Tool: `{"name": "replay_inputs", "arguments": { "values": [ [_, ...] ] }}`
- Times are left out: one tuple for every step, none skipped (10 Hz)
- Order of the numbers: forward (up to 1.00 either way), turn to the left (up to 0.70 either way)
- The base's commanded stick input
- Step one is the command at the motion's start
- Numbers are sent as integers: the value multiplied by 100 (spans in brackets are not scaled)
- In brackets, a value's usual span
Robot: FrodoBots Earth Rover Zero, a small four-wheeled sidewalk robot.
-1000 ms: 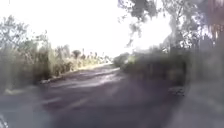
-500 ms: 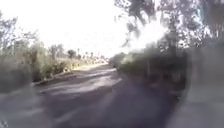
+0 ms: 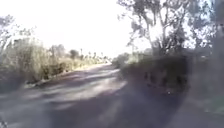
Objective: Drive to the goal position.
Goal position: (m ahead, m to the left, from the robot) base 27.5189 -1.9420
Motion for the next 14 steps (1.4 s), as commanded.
{"name": "replay_inputs", "arguments": {
  "values": [
    [85, 0],
    [85, 0],
    [85, 0],
    [85, 0],
    [85, 0],
    [85, 0],
    [85, 0],
    [85, 0],
    [85, 0],
    [85, 0],
    [85, 0],
    [85, 0],
    [85, 0],
    [85, 0]
  ]
}}
